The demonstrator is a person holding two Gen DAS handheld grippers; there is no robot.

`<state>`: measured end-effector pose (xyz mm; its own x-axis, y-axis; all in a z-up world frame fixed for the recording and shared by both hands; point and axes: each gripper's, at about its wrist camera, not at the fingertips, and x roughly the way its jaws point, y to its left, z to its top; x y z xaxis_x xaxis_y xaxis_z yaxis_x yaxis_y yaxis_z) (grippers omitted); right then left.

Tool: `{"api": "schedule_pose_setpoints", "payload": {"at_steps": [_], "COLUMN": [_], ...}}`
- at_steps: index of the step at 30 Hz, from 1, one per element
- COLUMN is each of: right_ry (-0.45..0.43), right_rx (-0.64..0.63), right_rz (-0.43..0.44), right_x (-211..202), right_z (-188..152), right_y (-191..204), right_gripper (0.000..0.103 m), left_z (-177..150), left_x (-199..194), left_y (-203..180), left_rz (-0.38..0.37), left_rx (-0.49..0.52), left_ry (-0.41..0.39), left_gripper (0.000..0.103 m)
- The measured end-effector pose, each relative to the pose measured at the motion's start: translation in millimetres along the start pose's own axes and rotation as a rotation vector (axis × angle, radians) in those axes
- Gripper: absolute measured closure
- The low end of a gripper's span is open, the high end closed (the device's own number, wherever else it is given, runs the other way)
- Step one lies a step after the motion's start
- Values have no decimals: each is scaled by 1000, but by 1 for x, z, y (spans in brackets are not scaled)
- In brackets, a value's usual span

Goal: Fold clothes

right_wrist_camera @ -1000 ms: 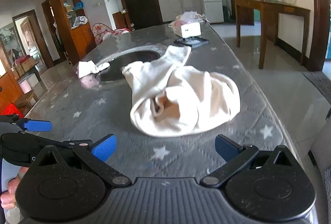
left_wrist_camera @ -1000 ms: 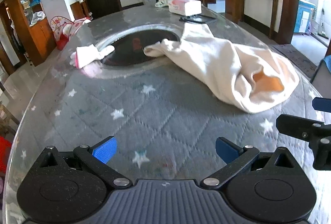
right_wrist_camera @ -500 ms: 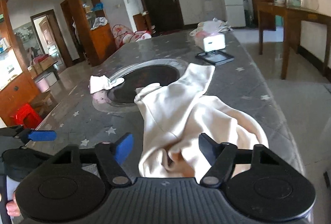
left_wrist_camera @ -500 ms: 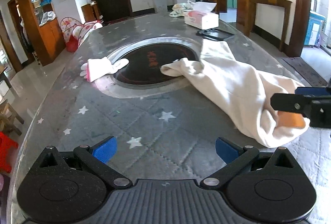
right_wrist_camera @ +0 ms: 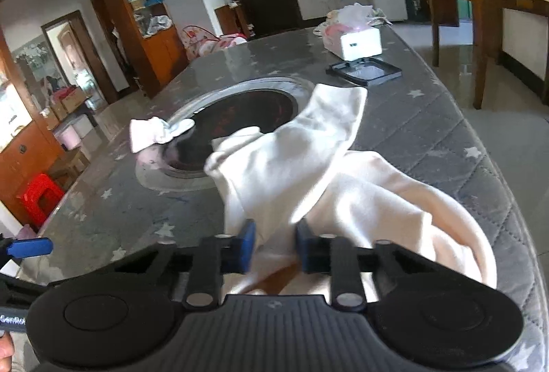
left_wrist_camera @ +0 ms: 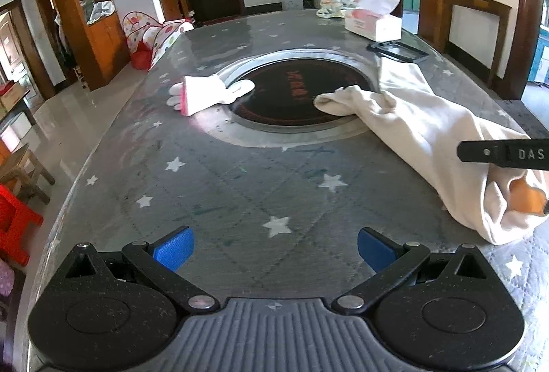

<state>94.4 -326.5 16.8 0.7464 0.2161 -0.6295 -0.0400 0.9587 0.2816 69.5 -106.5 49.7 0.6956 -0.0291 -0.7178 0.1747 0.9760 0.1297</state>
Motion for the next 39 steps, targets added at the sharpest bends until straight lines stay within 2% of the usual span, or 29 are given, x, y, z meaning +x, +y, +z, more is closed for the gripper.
{"api": "schedule_pose_setpoints", "payload": {"at_steps": [2,8,15,18,22,25,31,34,39], "right_ry": [-18,-34,10,17,15,3,-39,-70,-110], "right_rx": [-25,-140,-286,-328,-334,-312,-224,-159,-64], "right_rz": [14,104,268,293,238,160,2,-71,-171], "right_x": [-7,-32,-60,-71,-85,-93,-104,-104,-96], "right_z": [-2,-15,-48,-65,-71,-67,-51,-36,-17], "right_y": [6,38,90,107,98,78,24,-8,-51], "right_gripper": [94,98,101,99,95,82,80,80,72], "left_z": [0,1,3,0,0,5,17,25,39], "left_x": [-3,-20,-52,-60,-63,-63,-54,-43,-20], "left_y": [5,16,14,8,-2,-13,-46,-59,-74], "left_rz": [9,0,-73,-116,-146,-189,-261,-264,-258], "left_rx": [-6,-28,3,36,63,80,137,149,129], "left_ry": [-7,-39,-104,-116,-122,-127,-119,-107,-68], "left_gripper": [0,0,0,0,0,0,0,0,0]}}
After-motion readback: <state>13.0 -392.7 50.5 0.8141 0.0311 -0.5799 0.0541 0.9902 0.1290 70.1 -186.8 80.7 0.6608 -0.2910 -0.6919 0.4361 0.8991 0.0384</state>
